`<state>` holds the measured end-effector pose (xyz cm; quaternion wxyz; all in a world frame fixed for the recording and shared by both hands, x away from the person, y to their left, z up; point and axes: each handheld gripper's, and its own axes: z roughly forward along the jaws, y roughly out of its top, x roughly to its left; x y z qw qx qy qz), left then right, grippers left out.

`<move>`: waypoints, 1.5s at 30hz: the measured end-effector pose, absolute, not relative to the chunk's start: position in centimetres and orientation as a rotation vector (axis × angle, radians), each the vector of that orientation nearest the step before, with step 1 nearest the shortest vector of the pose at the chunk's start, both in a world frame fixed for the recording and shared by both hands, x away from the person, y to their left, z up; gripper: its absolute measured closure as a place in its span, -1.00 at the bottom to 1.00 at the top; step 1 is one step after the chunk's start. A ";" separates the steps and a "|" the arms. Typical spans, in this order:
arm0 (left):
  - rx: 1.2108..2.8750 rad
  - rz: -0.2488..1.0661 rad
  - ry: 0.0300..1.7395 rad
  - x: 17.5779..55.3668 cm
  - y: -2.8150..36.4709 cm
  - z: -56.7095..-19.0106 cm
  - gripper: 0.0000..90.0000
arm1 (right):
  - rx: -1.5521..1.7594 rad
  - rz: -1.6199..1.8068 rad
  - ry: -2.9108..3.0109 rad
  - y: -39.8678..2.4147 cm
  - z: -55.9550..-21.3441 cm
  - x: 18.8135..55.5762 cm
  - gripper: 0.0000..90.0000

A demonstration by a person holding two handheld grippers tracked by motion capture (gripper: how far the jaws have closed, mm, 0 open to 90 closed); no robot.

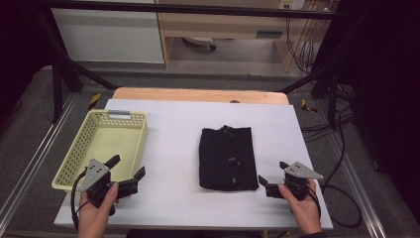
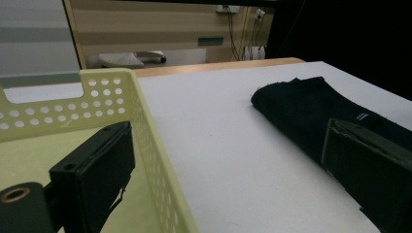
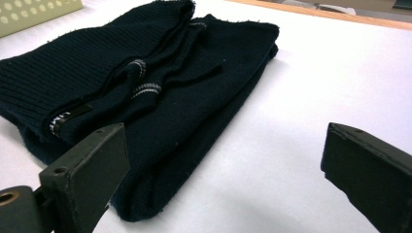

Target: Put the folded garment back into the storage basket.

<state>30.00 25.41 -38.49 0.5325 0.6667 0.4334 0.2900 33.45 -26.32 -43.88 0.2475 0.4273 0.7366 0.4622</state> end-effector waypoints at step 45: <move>2.152 0.373 0.774 33.7 9.5 -44.6 -0.80 | 1.191 1.218 2.025 -26.5 -43.7 32.3 -0.92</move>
